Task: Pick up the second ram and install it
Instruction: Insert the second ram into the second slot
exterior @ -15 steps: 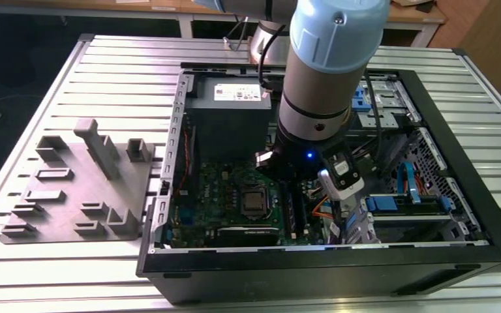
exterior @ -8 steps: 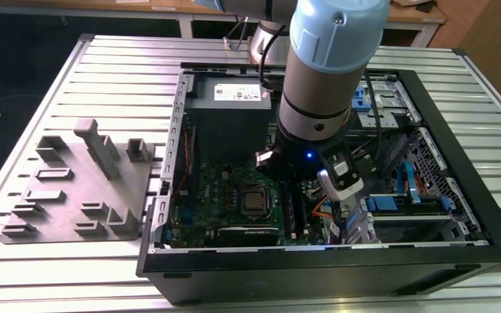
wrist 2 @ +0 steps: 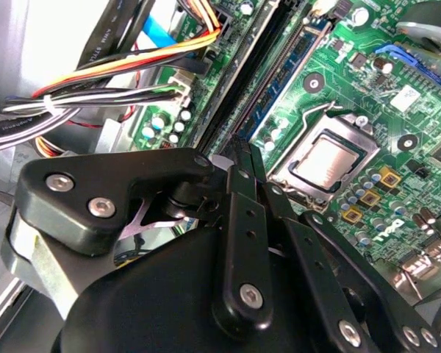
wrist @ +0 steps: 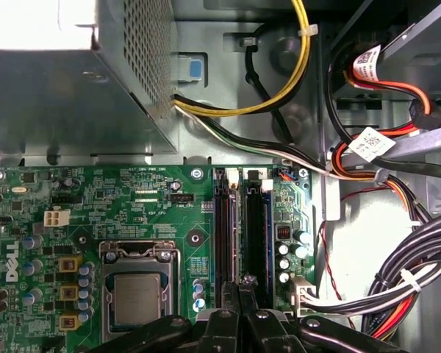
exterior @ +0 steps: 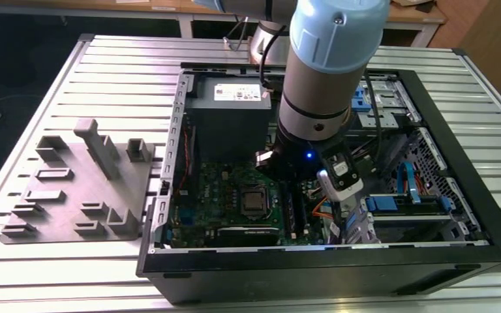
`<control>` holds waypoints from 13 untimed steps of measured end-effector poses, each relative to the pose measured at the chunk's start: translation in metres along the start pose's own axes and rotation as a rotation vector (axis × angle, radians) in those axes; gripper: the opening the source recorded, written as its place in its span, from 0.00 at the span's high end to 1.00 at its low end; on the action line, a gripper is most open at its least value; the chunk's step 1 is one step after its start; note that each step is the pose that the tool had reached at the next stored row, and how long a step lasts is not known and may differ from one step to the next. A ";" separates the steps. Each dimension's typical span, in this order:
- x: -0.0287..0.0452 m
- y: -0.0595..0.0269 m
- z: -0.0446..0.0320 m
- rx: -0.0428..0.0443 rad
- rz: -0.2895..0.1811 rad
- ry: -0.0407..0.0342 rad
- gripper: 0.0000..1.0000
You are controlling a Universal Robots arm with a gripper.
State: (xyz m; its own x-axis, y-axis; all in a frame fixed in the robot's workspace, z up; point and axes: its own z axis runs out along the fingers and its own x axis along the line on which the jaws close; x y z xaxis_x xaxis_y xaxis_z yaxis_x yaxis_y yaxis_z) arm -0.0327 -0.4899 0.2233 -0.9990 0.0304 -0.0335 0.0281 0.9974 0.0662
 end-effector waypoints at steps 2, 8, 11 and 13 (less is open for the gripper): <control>0.0000 -0.0001 0.0006 0.0004 0.000 -0.0001 0.92; 0.0002 -0.0002 0.0030 0.0002 0.000 -0.0004 0.92; 0.0002 -0.0002 0.0031 0.0002 0.000 -0.0004 0.92; 0.0002 -0.0002 0.0032 0.0001 0.000 -0.0004 0.92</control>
State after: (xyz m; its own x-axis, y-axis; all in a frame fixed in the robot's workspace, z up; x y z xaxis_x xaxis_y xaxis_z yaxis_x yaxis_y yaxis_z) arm -0.0327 -0.4899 0.2201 -0.9990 0.0305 -0.0339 0.0282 0.9974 0.0660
